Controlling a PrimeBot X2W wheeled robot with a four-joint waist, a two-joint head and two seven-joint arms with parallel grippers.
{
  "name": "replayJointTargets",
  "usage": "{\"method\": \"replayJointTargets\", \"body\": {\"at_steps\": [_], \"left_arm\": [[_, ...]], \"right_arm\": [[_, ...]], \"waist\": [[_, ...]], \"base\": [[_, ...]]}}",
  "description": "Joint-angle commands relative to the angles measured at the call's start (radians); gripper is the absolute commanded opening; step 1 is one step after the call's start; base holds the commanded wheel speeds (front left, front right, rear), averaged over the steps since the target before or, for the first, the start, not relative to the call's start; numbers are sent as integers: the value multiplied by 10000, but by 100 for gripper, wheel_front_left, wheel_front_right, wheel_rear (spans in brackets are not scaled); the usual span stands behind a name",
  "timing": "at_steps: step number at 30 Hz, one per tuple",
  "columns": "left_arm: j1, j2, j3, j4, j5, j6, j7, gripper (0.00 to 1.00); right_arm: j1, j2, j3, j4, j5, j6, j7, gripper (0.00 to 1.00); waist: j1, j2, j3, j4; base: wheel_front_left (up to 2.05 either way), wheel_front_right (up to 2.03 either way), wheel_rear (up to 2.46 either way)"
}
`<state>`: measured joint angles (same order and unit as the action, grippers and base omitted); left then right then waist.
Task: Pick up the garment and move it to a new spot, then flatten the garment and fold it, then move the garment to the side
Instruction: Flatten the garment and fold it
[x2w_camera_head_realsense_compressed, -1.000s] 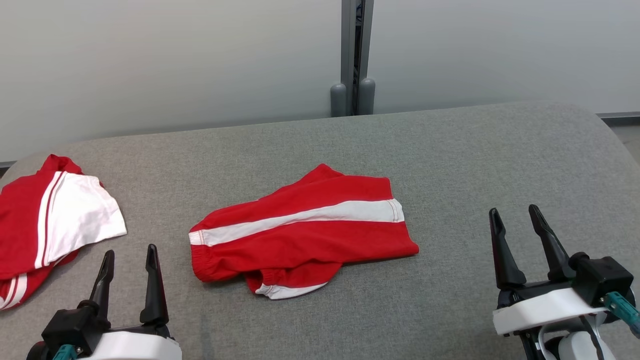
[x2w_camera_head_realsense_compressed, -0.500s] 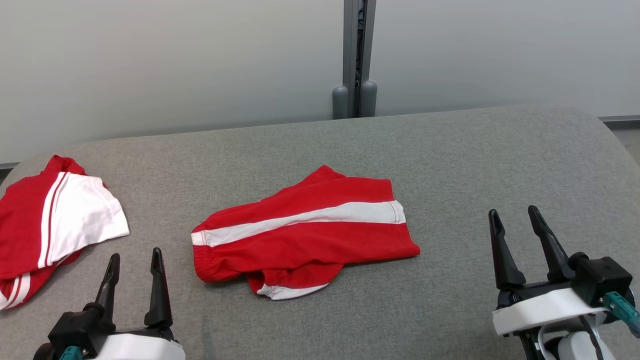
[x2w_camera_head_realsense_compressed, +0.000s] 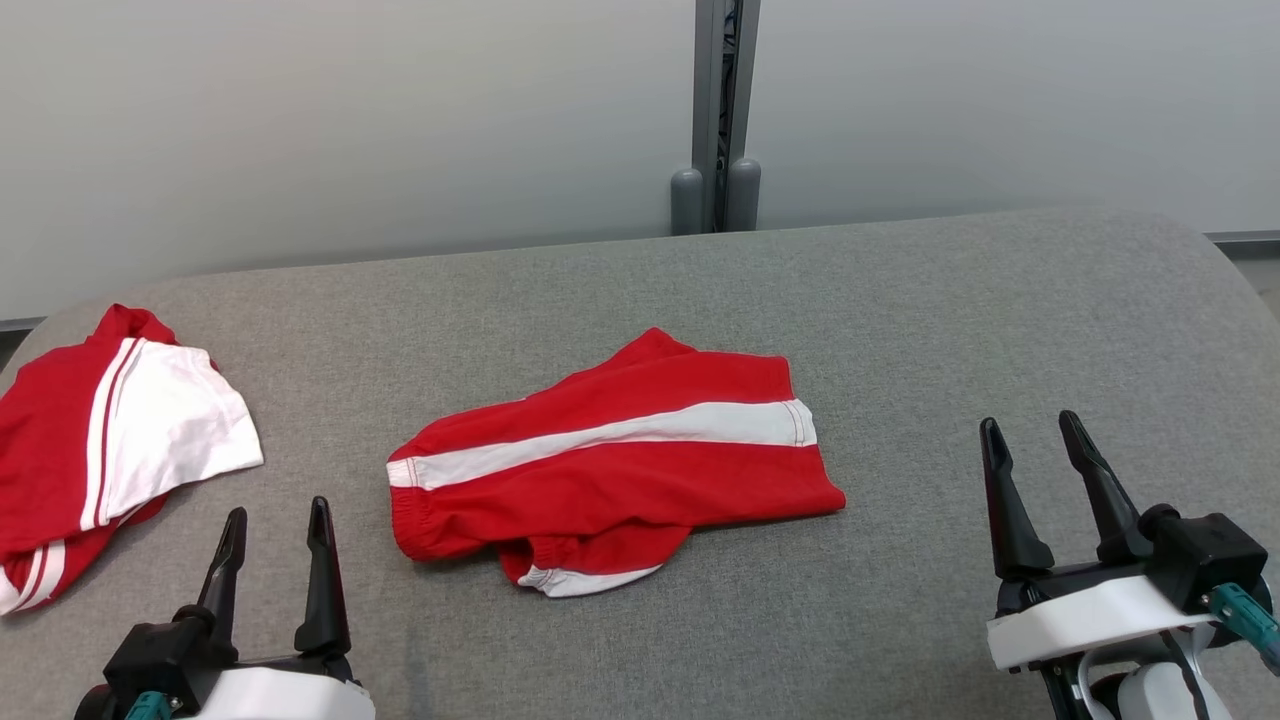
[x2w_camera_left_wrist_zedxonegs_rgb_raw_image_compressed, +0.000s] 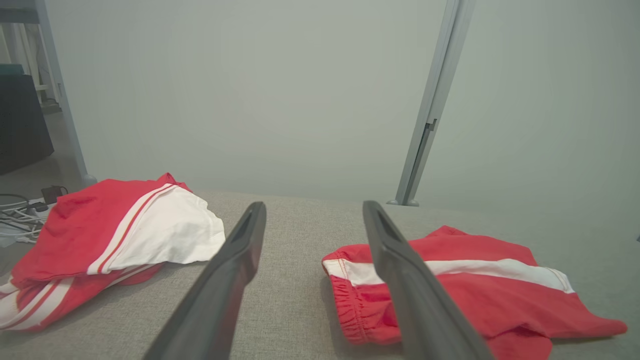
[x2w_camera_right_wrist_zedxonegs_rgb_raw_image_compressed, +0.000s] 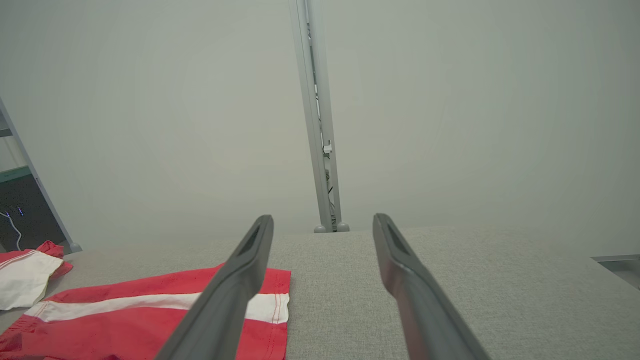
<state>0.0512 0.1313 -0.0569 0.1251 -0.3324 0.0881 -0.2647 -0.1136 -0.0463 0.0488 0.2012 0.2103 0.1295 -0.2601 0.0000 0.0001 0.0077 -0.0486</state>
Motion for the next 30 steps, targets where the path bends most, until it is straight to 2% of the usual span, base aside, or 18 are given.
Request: {"method": "replayJointTargets", "body": {"at_steps": [1, 9, 16, 24, 30], "left_arm": [[-193, -7, 59, 29, 126, -75, -22, 100], [-596, 85, -48, 287, 22, -390, 136, 100], [-1739, 459, -176, 852, -598, -967, 1765, 100], [-3142, 940, -426, 1507, -1203, -1507, 3855, 100], [-3967, 1093, -657, 1801, -1565, -1680, 5189, 100]], "right_arm": [[-50, -77, -3, -25, -8, 23, -50, 100], [-399, -73, 81, 360, 135, 23, -50, 100], [-1765, -74, 285, 1789, 679, 23, 323, 100], [-3746, -78, 767, 3853, 1602, 23, 2029, 100], [-4854, -147, 1486, 4869, 2301, 23, 3014, 100]], "waist": [[0, -1, 9, -1], [0, -1, 285, 32], [0, -1, 1004, 129], [0, -1, 2062, 249], [0, -1, 2723, 444]], "base": [[0, 0, 0], [0, 0, 0], [0, 0, 0], [0, 0, 0], [0, 0, 0]]}}
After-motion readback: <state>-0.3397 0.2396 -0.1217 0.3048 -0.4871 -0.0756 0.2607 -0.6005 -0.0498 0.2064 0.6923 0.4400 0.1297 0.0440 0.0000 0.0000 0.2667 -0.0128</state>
